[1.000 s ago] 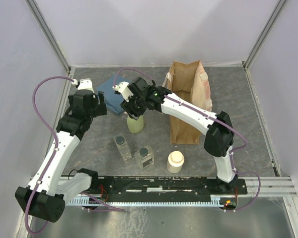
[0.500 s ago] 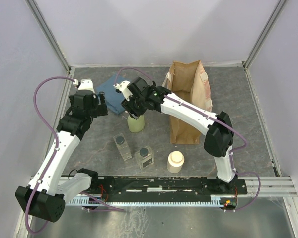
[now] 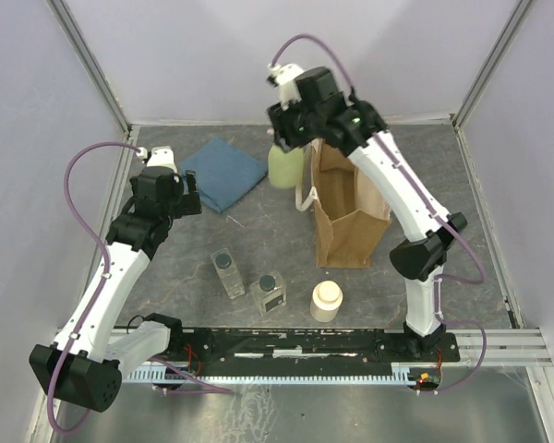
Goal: Place the personal care products into the canvas bag
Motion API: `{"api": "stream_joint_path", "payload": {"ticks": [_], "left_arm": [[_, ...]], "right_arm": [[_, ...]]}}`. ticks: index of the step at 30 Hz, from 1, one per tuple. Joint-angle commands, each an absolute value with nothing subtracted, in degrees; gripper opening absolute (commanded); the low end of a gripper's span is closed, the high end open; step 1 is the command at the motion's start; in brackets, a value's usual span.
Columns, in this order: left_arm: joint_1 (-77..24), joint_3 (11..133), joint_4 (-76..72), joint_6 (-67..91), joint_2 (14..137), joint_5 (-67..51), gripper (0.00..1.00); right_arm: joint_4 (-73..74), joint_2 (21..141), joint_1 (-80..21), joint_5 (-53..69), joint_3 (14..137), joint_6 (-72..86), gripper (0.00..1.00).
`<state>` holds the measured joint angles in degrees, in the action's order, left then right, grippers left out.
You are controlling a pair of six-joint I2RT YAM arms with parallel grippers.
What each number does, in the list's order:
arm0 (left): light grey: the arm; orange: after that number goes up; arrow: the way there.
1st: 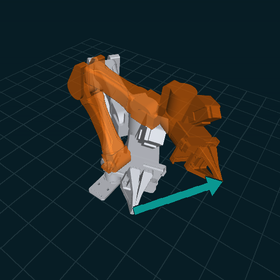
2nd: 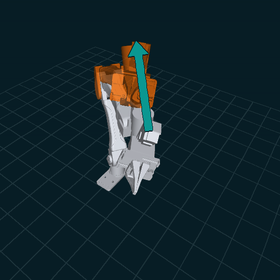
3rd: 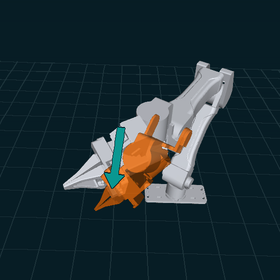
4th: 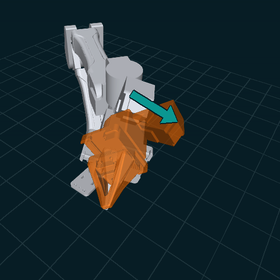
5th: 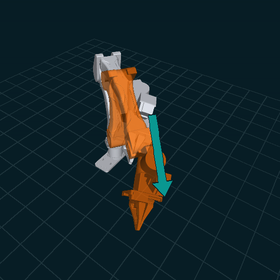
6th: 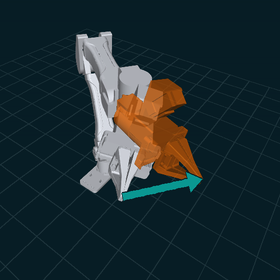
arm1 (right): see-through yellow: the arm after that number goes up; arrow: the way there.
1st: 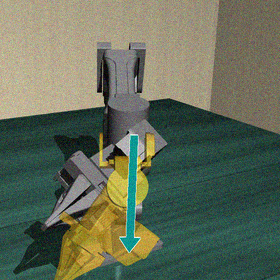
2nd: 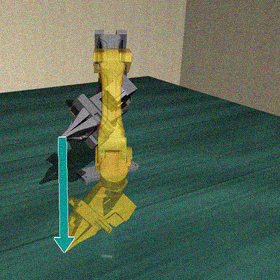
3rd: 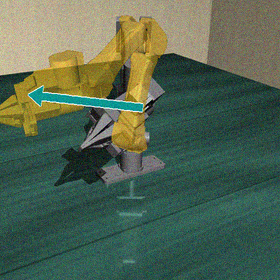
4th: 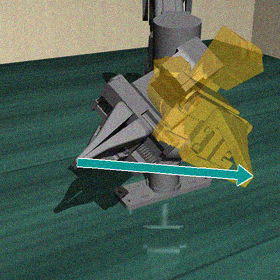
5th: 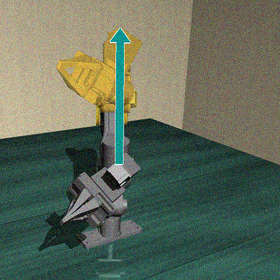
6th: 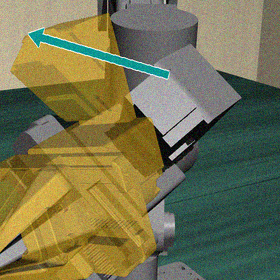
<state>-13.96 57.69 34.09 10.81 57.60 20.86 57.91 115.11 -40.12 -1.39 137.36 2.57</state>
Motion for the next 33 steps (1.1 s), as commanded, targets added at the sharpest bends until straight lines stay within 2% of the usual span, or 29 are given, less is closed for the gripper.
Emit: {"api": "stream_joint_path", "payload": {"ticks": [1,8,16,23,33], "left_arm": [[-13.8,57.9,31.4,10.2,57.5,20.3,1.00],[-13.8,57.9,31.5,10.2,57.8,20.2,1.00],[-13.7,58.1,30.8,10.9,59.0,19.3,1.00],[-13.7,57.7,30.7,10.7,59.5,19.6,1.00],[-13.7,57.5,30.5,10.0,59.6,19.3,1.00]], "right_arm": [[47.9,108.6,-35.1,0.1,140.8,4.8,0.00],[41.1,101.9,-29.8,0.4,135.0,6.1,0.00],[43.9,104.6,-26.3,3.4,145.5,7.7,0.00],[40.4,103.5,-24.9,8.1,145.2,10.5,0.00],[45.0,98.9,-20.8,-3.2,141.5,8.2,0.00]]}}
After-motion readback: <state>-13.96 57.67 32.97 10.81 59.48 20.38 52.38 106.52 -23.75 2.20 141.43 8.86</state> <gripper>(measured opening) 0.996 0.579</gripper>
